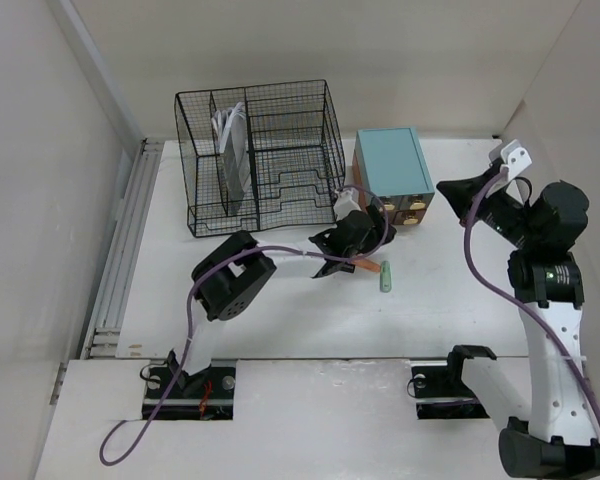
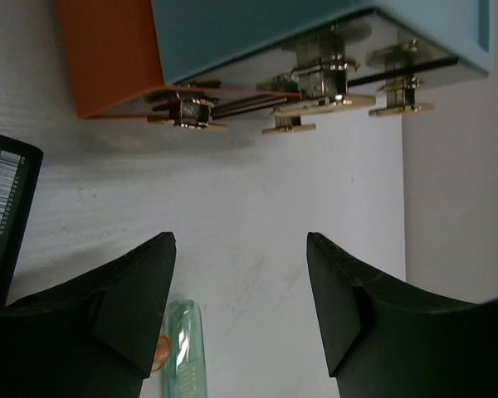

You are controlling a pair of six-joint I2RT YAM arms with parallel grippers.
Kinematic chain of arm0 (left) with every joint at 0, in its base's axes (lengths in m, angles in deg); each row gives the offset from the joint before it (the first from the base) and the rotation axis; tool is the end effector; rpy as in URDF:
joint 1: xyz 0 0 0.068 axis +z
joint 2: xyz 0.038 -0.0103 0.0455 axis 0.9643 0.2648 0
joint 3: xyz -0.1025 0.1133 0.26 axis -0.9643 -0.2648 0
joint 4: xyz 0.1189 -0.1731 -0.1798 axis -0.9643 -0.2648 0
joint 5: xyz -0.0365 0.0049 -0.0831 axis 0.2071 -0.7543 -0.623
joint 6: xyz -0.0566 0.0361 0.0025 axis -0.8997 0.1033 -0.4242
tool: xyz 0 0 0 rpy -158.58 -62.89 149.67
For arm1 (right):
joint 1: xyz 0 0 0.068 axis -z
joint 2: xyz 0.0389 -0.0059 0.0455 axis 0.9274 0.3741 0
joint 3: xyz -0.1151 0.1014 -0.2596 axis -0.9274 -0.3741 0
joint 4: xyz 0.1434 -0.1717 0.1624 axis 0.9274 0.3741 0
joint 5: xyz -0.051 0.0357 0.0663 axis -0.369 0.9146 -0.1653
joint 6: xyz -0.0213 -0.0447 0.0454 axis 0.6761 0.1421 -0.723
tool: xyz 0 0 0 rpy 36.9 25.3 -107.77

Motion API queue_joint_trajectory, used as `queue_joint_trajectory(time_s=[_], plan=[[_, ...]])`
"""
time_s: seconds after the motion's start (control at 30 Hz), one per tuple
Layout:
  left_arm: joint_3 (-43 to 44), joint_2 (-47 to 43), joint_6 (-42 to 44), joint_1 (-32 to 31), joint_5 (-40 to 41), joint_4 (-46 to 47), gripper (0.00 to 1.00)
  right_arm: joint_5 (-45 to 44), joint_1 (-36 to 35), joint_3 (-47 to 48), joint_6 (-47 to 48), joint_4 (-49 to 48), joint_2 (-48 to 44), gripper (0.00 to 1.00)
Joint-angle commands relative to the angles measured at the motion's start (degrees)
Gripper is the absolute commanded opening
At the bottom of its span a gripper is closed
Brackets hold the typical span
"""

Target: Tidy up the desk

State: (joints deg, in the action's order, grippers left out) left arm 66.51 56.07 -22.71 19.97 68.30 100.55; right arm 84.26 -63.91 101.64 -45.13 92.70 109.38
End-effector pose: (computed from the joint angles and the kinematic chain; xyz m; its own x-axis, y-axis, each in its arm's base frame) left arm 0.3022 -0.4084 0.1928 -0.6833 -0.4849 -0.5458 0.2122 0.5833 -0.7840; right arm 0.1698 0.0231 0.4594 0.0569 -0.0947 -0.9939 -0.6032 0.7900 -0.1098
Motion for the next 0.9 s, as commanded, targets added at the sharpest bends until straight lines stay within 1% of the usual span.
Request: queue_joint_trajectory(time_s=[0.0,0.17,0.33,0.4,0.5,0.87], plan=[[3.21,-0.09,-2.86,-0.08,5.73,2.54,0.61,-1.32,0.88,-1.74,-3.22,-3.08,-0.72,0.0],[6.64,2.01,-3.39,-0.08,8.46,0.62,0.6,-1.33,2.21,-3.84,-5.34,-5.45,-2.13,0.0],[7.17,4.31,-4.45,0.97,8.46,-0.09,0.59,-0.8,2.82,-4.37,-5.34,-5.45,-2.13,0.0],[7.17,5.71,-4.45,0.97,8.99,-0.61,0.57,-0.8,3.35,-4.37,-5.86,-5.45,-2.13,0.0],[7.17,6.33,-4.97,1.5,8.99,-0.61,0.57,-0.28,3.35,-4.37,-5.86,-5.45,-2.13,0.0],[7.17,9.4,-4.45,3.17,8.46,3.25,0.57,1.31,4.41,-6.04,-5.86,-5.98,-2.13,0.0]])
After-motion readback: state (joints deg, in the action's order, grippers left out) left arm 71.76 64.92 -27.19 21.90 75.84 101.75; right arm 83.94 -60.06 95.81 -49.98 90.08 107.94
